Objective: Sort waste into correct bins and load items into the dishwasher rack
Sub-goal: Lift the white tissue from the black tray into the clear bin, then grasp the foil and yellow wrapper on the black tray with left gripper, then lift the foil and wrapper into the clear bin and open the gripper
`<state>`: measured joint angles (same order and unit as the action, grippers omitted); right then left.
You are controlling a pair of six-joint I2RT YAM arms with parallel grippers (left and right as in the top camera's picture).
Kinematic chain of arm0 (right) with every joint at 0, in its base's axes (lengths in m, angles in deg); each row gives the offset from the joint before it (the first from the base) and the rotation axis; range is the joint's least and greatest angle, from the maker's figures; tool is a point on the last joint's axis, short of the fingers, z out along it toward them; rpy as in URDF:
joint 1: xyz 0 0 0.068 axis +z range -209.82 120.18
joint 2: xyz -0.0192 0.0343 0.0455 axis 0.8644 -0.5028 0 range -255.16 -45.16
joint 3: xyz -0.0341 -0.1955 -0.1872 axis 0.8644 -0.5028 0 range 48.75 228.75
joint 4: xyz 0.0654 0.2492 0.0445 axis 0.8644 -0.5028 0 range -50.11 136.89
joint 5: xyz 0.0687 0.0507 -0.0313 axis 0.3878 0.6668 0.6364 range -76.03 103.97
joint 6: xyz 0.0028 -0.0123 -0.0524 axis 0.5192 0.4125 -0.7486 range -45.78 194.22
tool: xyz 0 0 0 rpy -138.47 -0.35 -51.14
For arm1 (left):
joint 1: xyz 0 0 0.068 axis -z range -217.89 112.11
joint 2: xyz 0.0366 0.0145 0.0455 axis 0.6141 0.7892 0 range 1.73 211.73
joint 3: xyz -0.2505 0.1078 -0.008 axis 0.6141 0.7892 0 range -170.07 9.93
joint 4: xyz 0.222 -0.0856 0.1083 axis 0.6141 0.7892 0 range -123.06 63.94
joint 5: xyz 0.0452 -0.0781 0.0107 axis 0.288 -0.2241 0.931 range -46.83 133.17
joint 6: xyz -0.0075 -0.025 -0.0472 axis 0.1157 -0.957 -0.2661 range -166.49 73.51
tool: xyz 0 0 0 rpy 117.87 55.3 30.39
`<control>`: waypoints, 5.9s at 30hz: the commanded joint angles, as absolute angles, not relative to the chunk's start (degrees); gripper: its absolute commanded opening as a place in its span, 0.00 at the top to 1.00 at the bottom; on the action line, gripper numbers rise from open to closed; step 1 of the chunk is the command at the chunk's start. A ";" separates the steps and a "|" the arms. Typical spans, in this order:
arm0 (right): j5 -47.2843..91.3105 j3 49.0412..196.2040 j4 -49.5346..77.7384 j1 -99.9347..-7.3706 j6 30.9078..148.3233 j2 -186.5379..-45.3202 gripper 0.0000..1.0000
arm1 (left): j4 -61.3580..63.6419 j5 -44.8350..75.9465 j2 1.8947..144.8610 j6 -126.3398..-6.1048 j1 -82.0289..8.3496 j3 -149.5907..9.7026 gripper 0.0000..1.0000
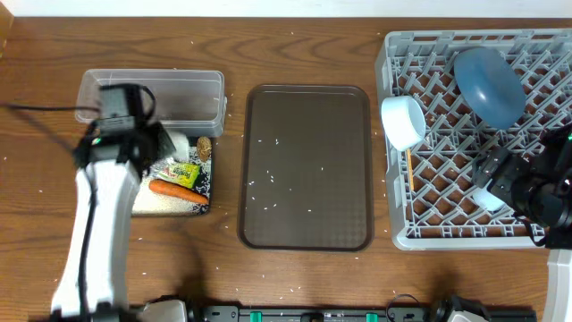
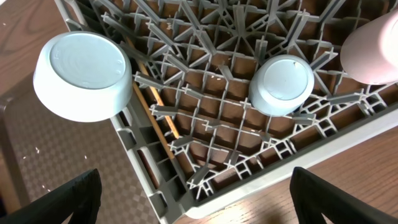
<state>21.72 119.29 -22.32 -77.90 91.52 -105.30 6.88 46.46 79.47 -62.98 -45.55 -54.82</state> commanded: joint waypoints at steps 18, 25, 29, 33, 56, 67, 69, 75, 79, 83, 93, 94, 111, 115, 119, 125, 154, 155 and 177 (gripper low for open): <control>21.87 119.99 -23.04 -78.12 88.63 -105.06 0.09 | -5.80 42.55 87.22 -54.23 -44.06 -55.45 0.40; 21.89 119.99 -23.15 -78.12 88.28 -105.06 0.09 | 3.86 45.59 82.70 -54.23 -45.68 -54.01 0.39; 21.87 119.99 -23.15 -78.12 88.28 -105.06 0.09 | 2.22 45.32 85.13 -54.23 -47.39 -49.88 0.39; 21.87 119.99 -23.20 -78.12 88.28 -105.06 0.09 | 0.65 45.32 89.37 -56.03 -49.24 -47.45 0.39; 21.87 119.99 -23.18 -78.12 88.28 -105.06 0.09 | -2.65 42.70 102.31 -54.82 -50.69 -46.91 0.85; 21.85 119.99 -23.20 -78.12 88.28 -105.06 0.09 | -0.51 42.70 94.59 -54.85 -50.69 -46.93 0.94; 21.85 119.99 -23.18 -78.12 88.28 -105.06 0.09 | -0.14 42.70 91.29 -54.85 -50.69 -46.93 0.94; 21.85 119.97 -23.15 -78.12 88.28 -105.06 0.09 | -0.03 42.22 82.31 -55.35 -50.69 -46.93 0.94; 21.89 119.99 -23.04 -78.12 88.28 -105.06 0.09 | -0.95 41.52 79.68 -55.33 -50.69 -46.93 0.94; 21.83 119.99 -23.02 -78.12 88.28 -105.06 0.09 | -4.07 34.35 78.26 -55.41 -50.69 -46.93 0.94; 21.70 119.99 -22.72 -78.12 88.28 -105.06 0.08 | -16.05 29.63 76.32 -61.88 -50.66 -46.93 0.94; 21.70 119.99 -22.52 -78.12 88.30 -105.06 0.09 | -17.36 29.59 76.32 -62.30 -50.66 -46.93 0.94; 21.74 119.99 -22.13 -78.12 88.30 -105.06 0.08 | -1.45 42.81 78.20 -63.37 -50.75 -45.97 0.51; 21.74 119.99 -22.06 -78.12 88.30 -105.06 0.08 | 1.00 45.19 80.75 -65.21 -50.84 -43.19 0.41; 21.72 119.99 -22.08 -78.12 88.30 -105.06 0.08 | -3.50 45.35 84.25 -68.88 -50.84 -39.52 0.34; 21.74 119.99 -22.13 -78.12 88.30 -105.06 0.07 | -9.10 42.18 93.06 -69.73 -50.84 -37.55 0.35; 21.76 119.99 -22.34 -78.12 88.30 -105.06 0.08 | -6.13 42.16 79.95 -69.49 -50.84 -37.55 0.94; 21.76 119.99 -22.37 -78.12 88.28 -105.06 0.08 | -5.58 42.13 79.95 -69.47 -50.84 -37.55 0.94; 21.50 119.99 -20.53 -78.12 88.33 -105.06 0.07 | -32.38 31.77 73.54 -66.19 -49.96 -39.69 0.94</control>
<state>21.70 119.29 -20.99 -77.90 89.00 -105.30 -27.92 32.58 69.37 -65.77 -50.53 -38.84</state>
